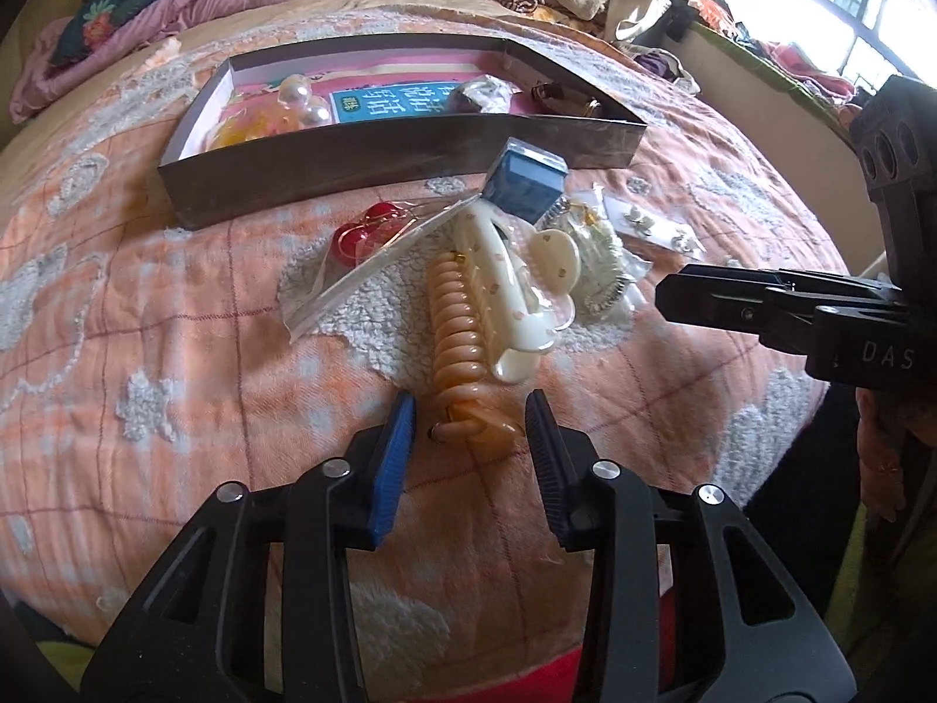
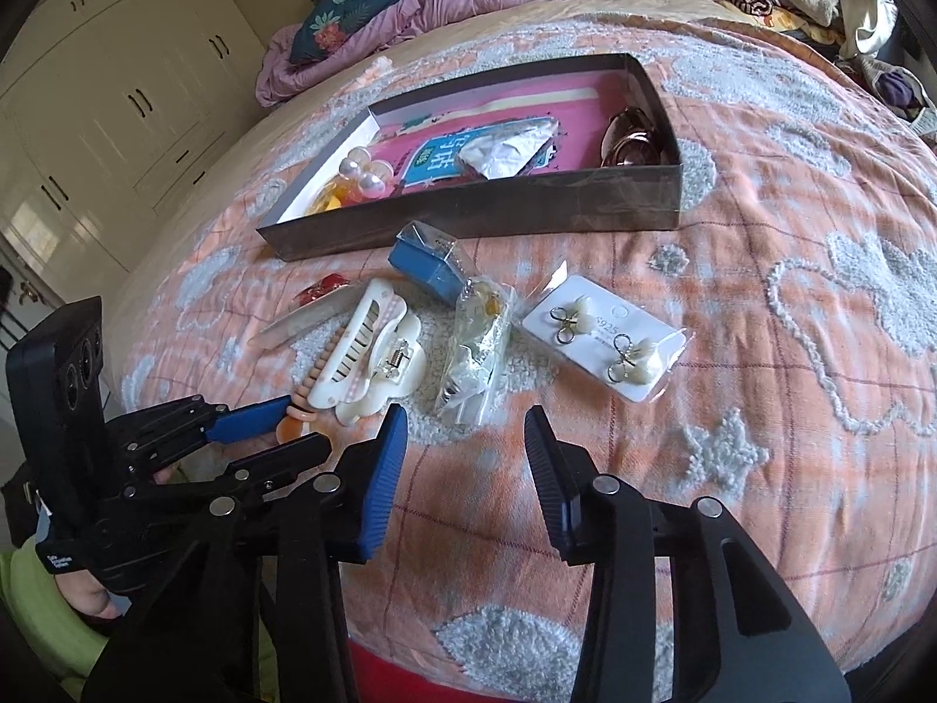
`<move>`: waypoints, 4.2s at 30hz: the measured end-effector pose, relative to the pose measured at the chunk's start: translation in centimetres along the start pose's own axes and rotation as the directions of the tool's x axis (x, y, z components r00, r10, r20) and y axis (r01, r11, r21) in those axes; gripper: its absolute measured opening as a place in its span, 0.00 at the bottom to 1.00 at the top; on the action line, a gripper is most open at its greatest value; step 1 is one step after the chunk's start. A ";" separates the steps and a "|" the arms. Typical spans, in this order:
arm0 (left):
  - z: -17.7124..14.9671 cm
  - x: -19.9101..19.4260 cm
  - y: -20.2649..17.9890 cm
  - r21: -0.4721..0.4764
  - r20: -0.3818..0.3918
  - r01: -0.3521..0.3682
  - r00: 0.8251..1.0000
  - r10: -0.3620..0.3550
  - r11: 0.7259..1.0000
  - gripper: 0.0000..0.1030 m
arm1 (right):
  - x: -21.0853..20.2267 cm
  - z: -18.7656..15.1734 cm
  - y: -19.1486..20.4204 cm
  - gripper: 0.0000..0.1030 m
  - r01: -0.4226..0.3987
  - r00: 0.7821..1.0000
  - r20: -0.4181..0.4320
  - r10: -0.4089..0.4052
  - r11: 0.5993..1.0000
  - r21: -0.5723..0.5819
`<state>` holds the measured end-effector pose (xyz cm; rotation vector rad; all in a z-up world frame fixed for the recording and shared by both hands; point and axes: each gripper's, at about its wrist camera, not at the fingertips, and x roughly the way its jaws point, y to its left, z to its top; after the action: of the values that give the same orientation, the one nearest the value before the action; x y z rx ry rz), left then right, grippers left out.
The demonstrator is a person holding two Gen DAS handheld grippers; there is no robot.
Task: Organize jewelry
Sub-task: 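Lower the left gripper onto the coiled orange hair tie while the right gripper moves to the clear earring bag, then grasp the orange hair tie with the left gripper while the right gripper grasps the clear gold-earring bag, then lift the hair tie over the box with the left gripper while the right gripper carries the earring bag there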
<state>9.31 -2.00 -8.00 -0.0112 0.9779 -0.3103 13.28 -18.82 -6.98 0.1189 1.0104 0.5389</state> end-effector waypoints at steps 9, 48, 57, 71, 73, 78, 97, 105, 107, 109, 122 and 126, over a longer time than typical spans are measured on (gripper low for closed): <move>0.4 -0.5 1.7 -0.033 0.025 -0.032 0.999 0.033 0.999 0.24 | 2.8 1.5 0.2 0.37 0.015 0.999 -0.029 -0.015 1.000 0.001; 2.7 -6.8 2.4 -0.066 0.224 -0.018 0.974 0.032 0.998 0.18 | -3.0 1.9 0.1 0.22 0.007 0.986 0.164 -0.006 1.000 -0.006; 4.7 -7.1 3.8 -0.090 0.257 -0.037 0.965 0.059 0.995 0.18 | -3.4 2.6 0.6 0.22 0.010 0.982 0.188 -0.006 1.000 -0.024; 8.1 -5.7 3.8 -0.078 0.268 -0.038 0.962 0.057 0.996 0.03 | -4.1 5.0 0.8 0.22 0.026 0.971 0.239 -0.013 0.998 -0.052; 8.4 -5.3 3.8 -0.073 0.265 -0.040 0.962 0.058 0.997 0.02 | -4.1 5.4 0.7 0.22 0.034 0.969 0.245 -0.021 0.998 -0.051; 8.5 -4.3 5.0 -0.107 0.236 -0.023 0.971 0.048 0.994 0.00 | -4.0 6.0 0.7 0.22 0.040 0.967 0.253 -0.024 0.998 -0.058; -2.8 -5.4 7.3 -0.309 0.021 -0.004 1.000 0.011 0.951 0.51 | -2.7 5.1 0.8 0.22 0.007 0.977 0.215 0.005 0.998 -0.055; -1.8 -2.6 6.4 -0.215 0.025 -0.060 0.997 0.067 0.975 0.17 | -2.7 5.6 0.6 0.22 0.024 0.974 0.227 -0.010 0.998 -0.056; -1.0 -2.9 6.5 -0.204 0.050 -0.048 0.997 0.060 0.978 0.12 | -2.6 6.0 0.5 0.22 0.029 0.973 0.231 -0.016 0.998 -0.055; 0.1 -3.5 6.1 -0.172 0.085 -0.063 0.993 0.078 0.983 0.12 | -2.4 6.5 0.4 0.22 0.038 0.972 0.234 -0.024 0.998 -0.058; 9.6 -4.1 6.6 -0.125 0.250 -0.059 0.964 0.089 0.990 0.12 | -0.9 10.4 -1.0 0.22 0.083 0.966 0.248 -0.069 0.996 -0.045; 11.5 -2.6 6.6 -0.118 0.246 -0.064 0.965 0.092 0.991 0.12 | -0.1 11.3 -1.6 0.22 0.096 0.967 0.239 -0.084 0.995 -0.037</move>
<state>19.04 3.46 -0.42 -0.1093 0.7404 -0.1771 23.23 -18.57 -1.42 0.0919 0.7656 0.4537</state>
